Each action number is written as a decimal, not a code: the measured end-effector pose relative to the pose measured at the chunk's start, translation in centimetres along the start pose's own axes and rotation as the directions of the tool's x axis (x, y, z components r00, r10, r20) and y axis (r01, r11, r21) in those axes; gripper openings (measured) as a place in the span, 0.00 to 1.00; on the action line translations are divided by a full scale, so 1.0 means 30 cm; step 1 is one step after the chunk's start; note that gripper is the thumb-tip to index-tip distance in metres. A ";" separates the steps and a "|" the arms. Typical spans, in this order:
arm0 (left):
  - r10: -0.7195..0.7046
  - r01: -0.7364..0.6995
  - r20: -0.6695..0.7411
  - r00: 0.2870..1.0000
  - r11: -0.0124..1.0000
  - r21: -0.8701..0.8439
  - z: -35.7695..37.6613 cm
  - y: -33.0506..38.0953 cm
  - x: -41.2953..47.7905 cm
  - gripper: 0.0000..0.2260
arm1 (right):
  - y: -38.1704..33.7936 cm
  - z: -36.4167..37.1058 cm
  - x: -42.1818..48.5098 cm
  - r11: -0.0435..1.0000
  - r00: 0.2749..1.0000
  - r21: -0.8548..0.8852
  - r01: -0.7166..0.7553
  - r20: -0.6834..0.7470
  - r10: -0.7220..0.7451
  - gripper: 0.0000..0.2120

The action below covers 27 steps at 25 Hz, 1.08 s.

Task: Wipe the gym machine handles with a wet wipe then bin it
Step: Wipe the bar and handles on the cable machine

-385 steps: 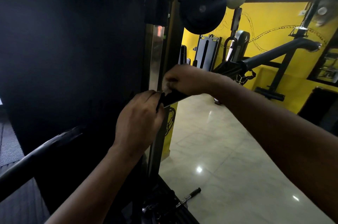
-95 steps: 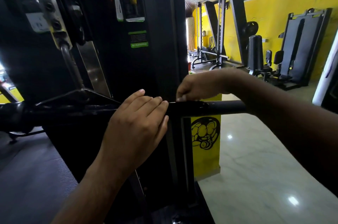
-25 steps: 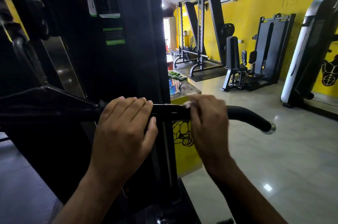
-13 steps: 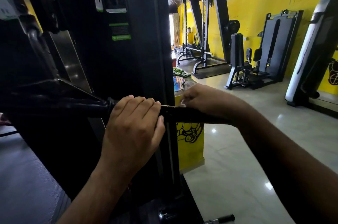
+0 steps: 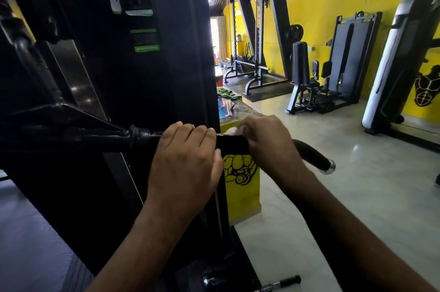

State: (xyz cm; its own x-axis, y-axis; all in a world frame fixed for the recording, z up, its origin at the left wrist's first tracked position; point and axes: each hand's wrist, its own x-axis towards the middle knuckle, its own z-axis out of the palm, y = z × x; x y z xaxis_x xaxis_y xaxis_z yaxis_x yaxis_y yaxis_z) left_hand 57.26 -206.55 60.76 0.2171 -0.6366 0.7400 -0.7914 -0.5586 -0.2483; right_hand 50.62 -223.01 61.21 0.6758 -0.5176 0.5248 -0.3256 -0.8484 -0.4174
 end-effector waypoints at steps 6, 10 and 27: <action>-0.002 0.001 -0.068 0.998 1.000 -0.014 0.022 0.029 0.005 0.16 | -0.057 0.158 -0.199 0.931 0.820 0.355 0.090 -0.557 0.134 0.13; -0.003 0.000 -0.106 0.994 0.999 -0.032 0.028 0.034 -0.001 0.16 | -0.104 0.179 -0.182 0.025 0.585 0.998 -0.066 0.018 0.811 0.09; 0.046 -0.050 -0.147 0.988 0.998 -0.029 0.039 -0.008 -0.025 0.16 | -0.137 0.154 -0.137 -0.833 0.589 0.549 0.066 0.653 0.477 0.07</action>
State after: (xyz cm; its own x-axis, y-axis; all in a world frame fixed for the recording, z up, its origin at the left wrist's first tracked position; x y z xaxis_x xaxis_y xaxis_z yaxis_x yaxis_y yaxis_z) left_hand 57.97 -206.56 59.54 0.0944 -0.5762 0.8118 -0.8176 -0.5102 -0.2671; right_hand 52.25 -216.89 57.35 0.6741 -0.6369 -0.3741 0.6793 0.7335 -0.0247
